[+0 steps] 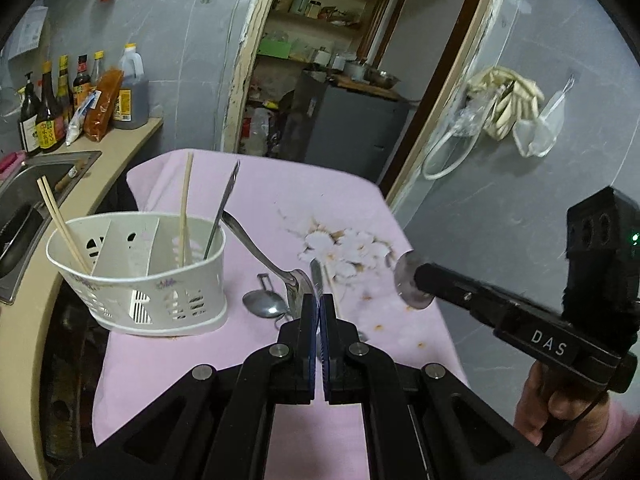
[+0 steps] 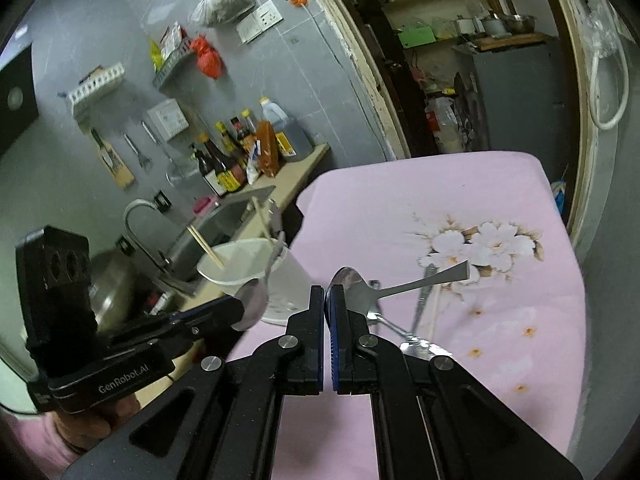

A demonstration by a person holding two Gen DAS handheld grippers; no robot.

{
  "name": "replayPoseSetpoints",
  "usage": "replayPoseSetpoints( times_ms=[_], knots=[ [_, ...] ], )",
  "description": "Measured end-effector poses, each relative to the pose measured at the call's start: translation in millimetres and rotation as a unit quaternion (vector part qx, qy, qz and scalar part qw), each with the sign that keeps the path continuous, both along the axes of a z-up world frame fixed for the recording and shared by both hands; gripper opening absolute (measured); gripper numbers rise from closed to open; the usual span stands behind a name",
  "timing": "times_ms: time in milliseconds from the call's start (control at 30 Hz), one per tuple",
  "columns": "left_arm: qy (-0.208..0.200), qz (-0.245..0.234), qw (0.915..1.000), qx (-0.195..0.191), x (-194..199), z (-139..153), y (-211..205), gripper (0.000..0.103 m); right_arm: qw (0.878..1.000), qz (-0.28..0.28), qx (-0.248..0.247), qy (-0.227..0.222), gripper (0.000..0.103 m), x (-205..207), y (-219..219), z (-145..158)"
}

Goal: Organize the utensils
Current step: 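Carry both spoons to the white caddy and release them inside with both tools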

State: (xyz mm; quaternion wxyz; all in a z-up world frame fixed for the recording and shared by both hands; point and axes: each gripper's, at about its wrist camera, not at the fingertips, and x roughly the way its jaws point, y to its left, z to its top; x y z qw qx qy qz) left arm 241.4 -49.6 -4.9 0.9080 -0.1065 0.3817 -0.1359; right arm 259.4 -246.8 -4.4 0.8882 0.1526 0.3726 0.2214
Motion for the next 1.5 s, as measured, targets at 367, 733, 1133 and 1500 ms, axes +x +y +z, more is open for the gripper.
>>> replayPoseSetpoints(
  times_ms=[367,733,1133,1500],
  knots=[
    [0.008,-0.020,0.9969,-0.075,-11,51,49,0.002,0.997,0.010,0.076,-0.003,0.003,-15,30,32],
    [0.011,-0.020,0.9932,-0.114,-32,76,109,0.002,0.993,0.049,0.104,-0.012,0.003,-22,84,55],
    [0.030,0.000,0.9887,-0.147,-33,69,175,0.002,0.988,0.090,0.128,0.002,0.003,-14,139,48],
    [0.065,0.002,0.9868,-0.148,-2,42,199,0.002,0.985,0.071,0.153,0.040,0.003,15,159,24]
  ],
)
